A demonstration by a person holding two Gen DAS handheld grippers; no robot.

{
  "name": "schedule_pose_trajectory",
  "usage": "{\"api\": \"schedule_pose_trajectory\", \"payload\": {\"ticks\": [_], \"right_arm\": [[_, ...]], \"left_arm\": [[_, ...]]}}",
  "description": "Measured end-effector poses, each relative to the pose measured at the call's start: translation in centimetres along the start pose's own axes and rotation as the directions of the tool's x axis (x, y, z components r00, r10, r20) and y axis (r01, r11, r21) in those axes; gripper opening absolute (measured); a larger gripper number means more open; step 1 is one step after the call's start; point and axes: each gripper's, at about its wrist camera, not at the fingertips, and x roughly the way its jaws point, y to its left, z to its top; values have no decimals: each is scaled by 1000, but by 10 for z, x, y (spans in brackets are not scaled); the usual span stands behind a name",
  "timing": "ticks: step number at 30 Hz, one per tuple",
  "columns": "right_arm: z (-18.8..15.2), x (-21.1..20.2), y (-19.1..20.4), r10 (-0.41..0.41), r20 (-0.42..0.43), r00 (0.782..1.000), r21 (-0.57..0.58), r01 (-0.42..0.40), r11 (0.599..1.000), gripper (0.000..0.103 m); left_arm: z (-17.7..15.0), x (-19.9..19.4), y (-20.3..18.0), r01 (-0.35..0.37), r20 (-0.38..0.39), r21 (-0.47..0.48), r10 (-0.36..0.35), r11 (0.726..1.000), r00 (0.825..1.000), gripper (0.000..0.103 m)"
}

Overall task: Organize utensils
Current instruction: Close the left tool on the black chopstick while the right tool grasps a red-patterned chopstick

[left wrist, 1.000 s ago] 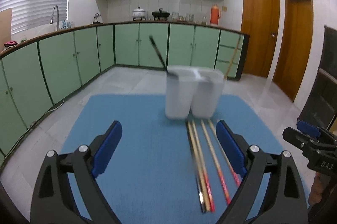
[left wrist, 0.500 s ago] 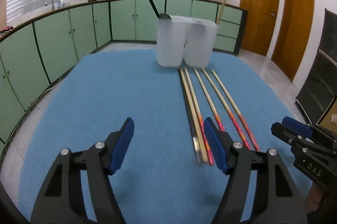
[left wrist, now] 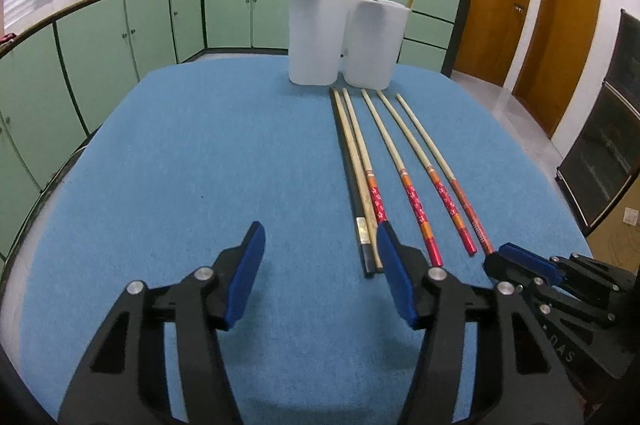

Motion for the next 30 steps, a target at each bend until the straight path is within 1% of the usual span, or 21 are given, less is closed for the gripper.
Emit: {"api": "schedule_pose_trajectory", "payload": {"ticks": [4, 7, 8, 9, 13, 15, 21, 26, 28, 30], "right_arm": [[1, 2, 0, -11, -5, 1000, -1, 11, 1000, 12], [2, 3, 3, -19, -8, 1000, -9, 19, 1000, 10], [4, 4, 4, -22, -9, 1000, -10, 21, 1000, 10], [4, 5, 4, -26, -11, 1000, -10, 26, 1000, 7], [8, 6, 3, -32, -19, 999, -8, 31, 999, 6], [9, 6, 3, -32, -19, 999, -6, 32, 999, 6], [10, 5, -6, -34, -18, 999, 19, 34, 999, 6], [10, 6, -8, -28, -21, 999, 23, 29, 999, 6], [10, 6, -8, -29, -21, 999, 21, 30, 999, 6], [11, 5, -8, -29, -21, 999, 22, 29, 999, 6]], "left_arm": [[2, 4, -5, 13, -20, 20, -12, 1000, 1000, 53], [3, 6, -8, 45, -39, 28, -44, 999, 998, 53], [2, 7, -8, 55, -45, 28, -54, 998, 998, 53], [2, 8, -8, 63, -52, 25, -62, 998, 997, 53], [1, 17, -6, 86, -94, 5, -85, 996, 992, 53], [0, 21, -4, 84, -115, -10, -84, 996, 990, 49], [0, 21, 0, 87, -112, -37, -91, 996, 990, 47], [-1, 18, 7, 62, -106, -46, -66, 997, 992, 46], [0, 18, 9, 22, -108, -41, -26, 999, 994, 45], [0, 18, 12, 23, -107, -52, -29, 998, 994, 45]]}}
